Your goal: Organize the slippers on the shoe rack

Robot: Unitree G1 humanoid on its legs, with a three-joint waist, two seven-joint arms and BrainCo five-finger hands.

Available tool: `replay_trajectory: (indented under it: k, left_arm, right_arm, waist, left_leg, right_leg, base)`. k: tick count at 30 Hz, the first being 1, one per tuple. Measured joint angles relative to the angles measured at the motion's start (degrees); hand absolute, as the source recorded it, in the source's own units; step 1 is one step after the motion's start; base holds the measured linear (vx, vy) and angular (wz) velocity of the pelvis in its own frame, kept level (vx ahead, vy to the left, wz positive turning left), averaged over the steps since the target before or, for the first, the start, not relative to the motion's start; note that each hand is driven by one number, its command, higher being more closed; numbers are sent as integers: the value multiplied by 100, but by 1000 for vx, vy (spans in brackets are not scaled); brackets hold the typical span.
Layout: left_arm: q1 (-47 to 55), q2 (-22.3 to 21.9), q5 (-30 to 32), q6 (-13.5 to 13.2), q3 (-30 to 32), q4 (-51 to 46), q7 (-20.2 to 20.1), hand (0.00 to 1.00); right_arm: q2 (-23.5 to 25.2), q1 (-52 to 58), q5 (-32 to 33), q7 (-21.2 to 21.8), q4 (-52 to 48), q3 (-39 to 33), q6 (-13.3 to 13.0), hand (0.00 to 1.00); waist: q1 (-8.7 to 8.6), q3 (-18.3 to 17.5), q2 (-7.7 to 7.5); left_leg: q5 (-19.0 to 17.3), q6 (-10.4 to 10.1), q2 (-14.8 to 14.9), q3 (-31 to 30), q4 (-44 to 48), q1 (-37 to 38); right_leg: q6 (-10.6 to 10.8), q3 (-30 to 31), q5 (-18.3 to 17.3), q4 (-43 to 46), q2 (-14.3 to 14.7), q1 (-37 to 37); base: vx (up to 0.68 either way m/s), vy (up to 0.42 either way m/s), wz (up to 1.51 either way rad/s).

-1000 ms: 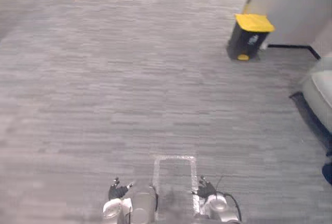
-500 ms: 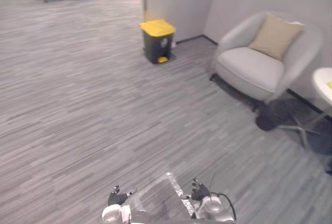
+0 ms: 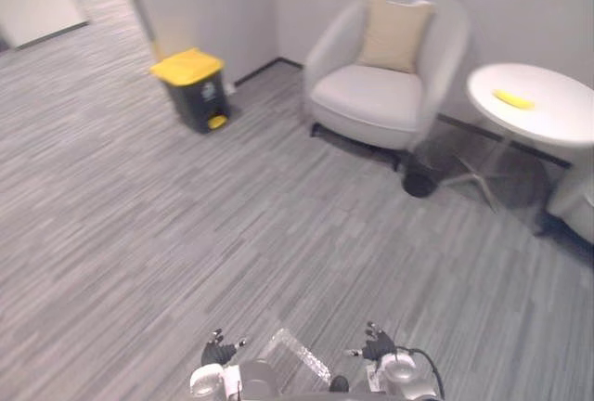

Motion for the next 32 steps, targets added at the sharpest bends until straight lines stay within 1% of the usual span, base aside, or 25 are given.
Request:
replay_trajectory:
  k: [1, 2, 3, 4, 5, 6, 8, 10, 15, 17, 18, 24, 27, 29, 30, 32]
  left_arm:
    - [1, -16, 0, 0, -11, -21, -1, 0]
    - [24, -90, -60, 0, -31, 8, -1, 0]
    - [47, -32, -44, 3, 4, 5, -5, 0]
    - [65, 41, -42, 1, 9, 6, -5, 0]
    - [69, 64, -42, 4, 10, 6, -5, 0]
    - [75, 168, -37, 13, 8, 58, -7, 0]
    - [67, 219, -26, 12, 4, 132, -7, 0]
    - [62, 213, -1, 12, -7, 185, -9, 0]
    - [69, 170, 30, 10, -68, 231, -21, 0]
    - [70, 164, 46, 8, -67, 258, -21, 0]
    - [69, 165, 49, 8, -67, 269, -20, 0]
    - [68, 170, 51, 1, -66, 298, -26, 0]
    - [68, 180, 46, -5, -61, 328, -36, 0]
    - [69, 180, 45, -9, -61, 329, -37, 0]
    - [73, 184, 49, -10, -62, 328, -45, 0]
    - [93, 192, 47, -10, -62, 321, -46, 0]
  right_arm:
    - [-2, 16, 3, 0, 1, 0, -1, 0]
    - [-28, 40, 5, -1, 47, -4, -2, 0]
    - [46, 61, 3, -1, 72, -4, 3, 0]
    - [142, 96, 3, 2, 59, -2, 2, 0]
    - [172, 120, 3, 1, 47, -3, 1, 0]
    - [300, 247, 2, 4, -8, -3, -3, 0]
    - [333, 371, 2, 9, -26, -36, -9, 0]
    - [381, 396, 2, 9, -20, -210, -9, 0]
    - [385, 398, 4, 8, 36, -363, -8, 0]
    - [386, 391, 6, 4, 82, -456, -10, 0]
    - [386, 389, 9, 1, 84, -458, -13, 0]
    - [379, 369, 16, -42, 103, -678, -12, 0]
    - [340, 365, 16, -51, 124, -704, -13, 0]
    - [333, 362, 15, -53, 123, -778, -15, 0]
    - [333, 362, 17, -56, 105, -866, -27, 0]
    - [334, 367, 17, -61, 78, -898, -32, 0]
  waist:
    - [2, -26, 42]
    - [15, -122, 195]
    - [39, -179, 44]
    - [56, -259, -97]
    - [56, -287, -138]
    - [56, -390, -309]
    - [50, -466, -410]
    - [50, -503, -442]
    - [51, -572, -374]
    - [53, -577, -372]
    - [53, -573, -380]
    - [50, -568, -380]
    - [40, -546, -390]
    - [39, -530, -395]
    - [-1, -512, -375]
    - [-34, -509, -402]
  left_leg:
    - [159, -42, -85, -378, -424, 50]
    - [813, -114, -23, -501, -666, 139]
    - [795, -6, -83, -218, -817, 292]
    - [822, 46, -144, -70, -990, 390]
    - [833, 60, -171, -34, -1049, 415]
    - [923, 168, -309, 78, -1342, 571]
    - [986, 262, -455, 98, -1593, 779]
    - [997, 280, -533, 102, -1741, 947]
    - [1008, 297, -549, 169, -1935, 1115]
    - [1009, 297, -499, 254, -2034, 1251]
    - [1015, 306, -439, 393, -2150, 1355]
    - [1031, 309, -285, 809, -2247, 1456]
    - [1185, 327, -276, 984, -2406, 1498]
    - [1239, 335, -293, 1037, -2459, 1521]
    - [1298, 347, -302, 1043, -2599, 1561]
    - [1381, 309, -310, 1039, -2718, 1577]
  right_leg:
    - [107, 123, -23, 16, 19, -11]
    - [252, 357, -98, 49, 123, 39]
    - [351, 486, -85, -23, -11, 116]
    - [406, 551, -108, -38, -147, 129]
    - [422, 554, -118, -35, -196, 127]
    - [505, 592, -169, -73, -367, 129]
    - [560, 501, -155, -257, -525, 287]
    - [617, 447, -134, -353, -606, 440]
    - [656, 447, -110, -408, -656, 523]
    - [665, 480, -104, -392, -634, 527]
    - [672, 520, -96, -374, -608, 513]
    - [657, 534, -49, -156, -523, 295]
    - [657, 469, 62, -212, -533, 211]
    - [657, 432, 65, -227, -566, 210]
    - [668, 385, 71, -251, -583, 196]
    - [678, 304, 62, -273, -601, 150]
  base:
    - [201, 233, -92]
    - [257, 283, -100]
    - [268, 285, -95]
    - [187, 175, -55]
    - [193, 148, -40]
    - [219, 146, -23]
    - [230, 113, -5]
    - [176, 63, 5]
    - [107, 34, -7]
    - [30, -5, -24]
    - [0, -11, -35]
    - [-66, -19, -44]
    - [-138, -14, -27]
    - [-164, -15, -14]
    - [-217, -24, -7]
    - [-138, -19, 5]
